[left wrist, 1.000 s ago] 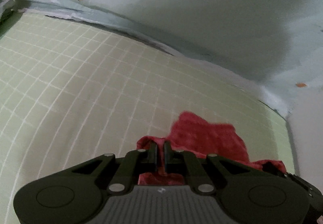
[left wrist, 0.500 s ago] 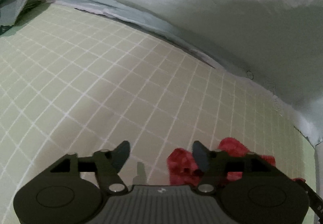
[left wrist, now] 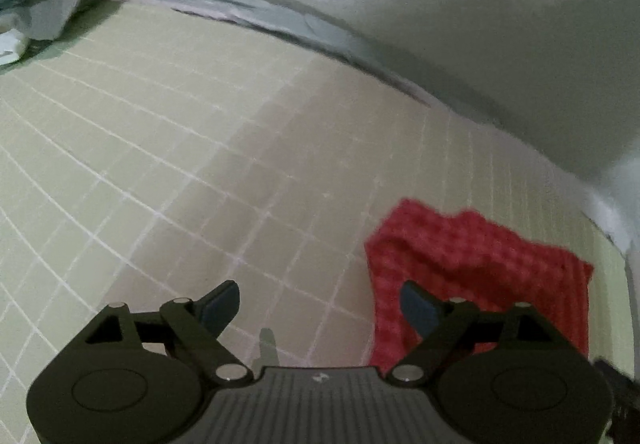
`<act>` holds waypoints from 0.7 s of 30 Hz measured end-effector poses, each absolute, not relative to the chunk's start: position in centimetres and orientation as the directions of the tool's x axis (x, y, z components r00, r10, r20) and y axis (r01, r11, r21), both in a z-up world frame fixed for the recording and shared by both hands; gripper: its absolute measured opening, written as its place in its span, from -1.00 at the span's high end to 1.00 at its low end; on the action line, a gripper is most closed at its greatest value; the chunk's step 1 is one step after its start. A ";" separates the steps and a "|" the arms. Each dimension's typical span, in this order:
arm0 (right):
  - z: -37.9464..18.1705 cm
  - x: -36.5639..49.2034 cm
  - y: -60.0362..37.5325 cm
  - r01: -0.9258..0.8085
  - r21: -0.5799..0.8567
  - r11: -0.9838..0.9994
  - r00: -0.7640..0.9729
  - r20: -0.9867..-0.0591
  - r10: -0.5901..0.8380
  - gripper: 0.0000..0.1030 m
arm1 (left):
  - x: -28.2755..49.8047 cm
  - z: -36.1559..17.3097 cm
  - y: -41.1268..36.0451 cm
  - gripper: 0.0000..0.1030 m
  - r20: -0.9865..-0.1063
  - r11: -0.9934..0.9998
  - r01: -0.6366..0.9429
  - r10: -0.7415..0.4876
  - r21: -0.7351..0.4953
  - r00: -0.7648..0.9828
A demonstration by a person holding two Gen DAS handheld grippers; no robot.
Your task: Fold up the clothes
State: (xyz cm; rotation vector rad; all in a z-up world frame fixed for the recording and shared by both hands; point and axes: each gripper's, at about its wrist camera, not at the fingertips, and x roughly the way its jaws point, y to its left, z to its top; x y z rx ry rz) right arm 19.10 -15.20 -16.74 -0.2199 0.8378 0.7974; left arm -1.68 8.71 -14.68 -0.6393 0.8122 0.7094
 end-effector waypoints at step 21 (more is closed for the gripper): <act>-20.0 26.0 -10.0 -0.654 0.002 0.757 0.504 -0.745 0.438 -0.89 | 5.2 -17.9 9.9 -0.73 -0.838 0.697 -0.699 0.276 -0.163 0.471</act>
